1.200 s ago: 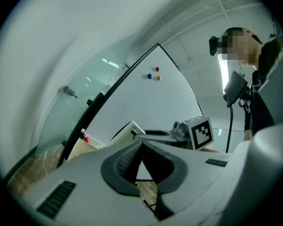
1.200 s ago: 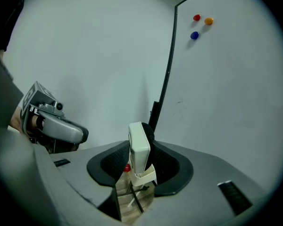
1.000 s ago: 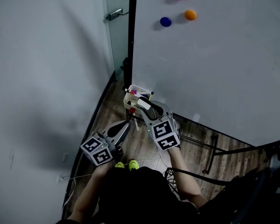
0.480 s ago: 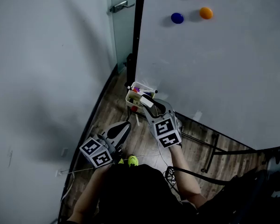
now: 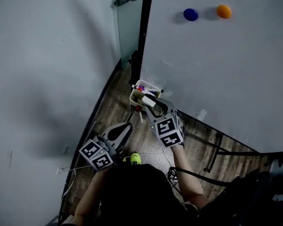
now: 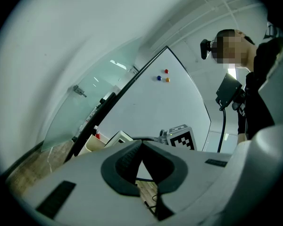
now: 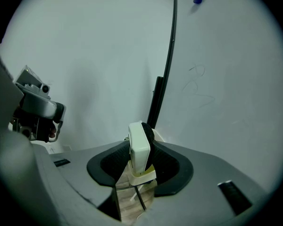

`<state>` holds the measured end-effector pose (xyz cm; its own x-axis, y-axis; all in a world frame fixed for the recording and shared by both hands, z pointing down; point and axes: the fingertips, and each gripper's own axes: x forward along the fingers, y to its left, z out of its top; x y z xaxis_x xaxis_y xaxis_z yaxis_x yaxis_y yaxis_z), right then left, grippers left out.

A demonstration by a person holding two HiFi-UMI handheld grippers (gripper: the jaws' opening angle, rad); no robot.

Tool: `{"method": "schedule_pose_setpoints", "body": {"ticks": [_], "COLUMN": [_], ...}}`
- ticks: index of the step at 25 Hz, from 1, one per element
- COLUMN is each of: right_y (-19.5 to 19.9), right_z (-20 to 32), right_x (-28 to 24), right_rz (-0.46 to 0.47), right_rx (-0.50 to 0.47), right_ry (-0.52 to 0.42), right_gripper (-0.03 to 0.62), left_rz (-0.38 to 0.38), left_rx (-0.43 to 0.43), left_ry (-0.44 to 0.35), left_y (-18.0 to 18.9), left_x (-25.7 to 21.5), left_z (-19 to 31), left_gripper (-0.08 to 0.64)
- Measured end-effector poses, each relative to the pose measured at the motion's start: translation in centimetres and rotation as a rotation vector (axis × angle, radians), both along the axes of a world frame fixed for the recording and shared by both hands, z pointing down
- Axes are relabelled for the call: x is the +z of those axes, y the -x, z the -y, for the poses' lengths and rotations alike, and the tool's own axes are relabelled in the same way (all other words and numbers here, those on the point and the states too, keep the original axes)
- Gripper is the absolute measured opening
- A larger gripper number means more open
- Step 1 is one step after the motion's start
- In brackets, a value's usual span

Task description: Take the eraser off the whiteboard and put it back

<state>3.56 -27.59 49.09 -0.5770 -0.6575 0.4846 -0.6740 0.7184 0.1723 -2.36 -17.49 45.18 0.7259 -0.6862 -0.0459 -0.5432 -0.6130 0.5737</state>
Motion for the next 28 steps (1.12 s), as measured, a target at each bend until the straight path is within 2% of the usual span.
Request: {"method": "schedule_pose_setpoints", "body": {"ticks": [28], "right_y": [1.1], "right_z": [1.4], "right_x": [5.2], "right_rz": [-0.057], "right_rx": [-0.031], "right_ry": [0.083], "right_gripper": [0.146], "left_rz": [-0.010], "left_rx": [-0.026], "left_ry": [0.044], "left_y": [1.4], "left_x": [1.0], "left_z": [0.9], "left_gripper": [0.020]}}
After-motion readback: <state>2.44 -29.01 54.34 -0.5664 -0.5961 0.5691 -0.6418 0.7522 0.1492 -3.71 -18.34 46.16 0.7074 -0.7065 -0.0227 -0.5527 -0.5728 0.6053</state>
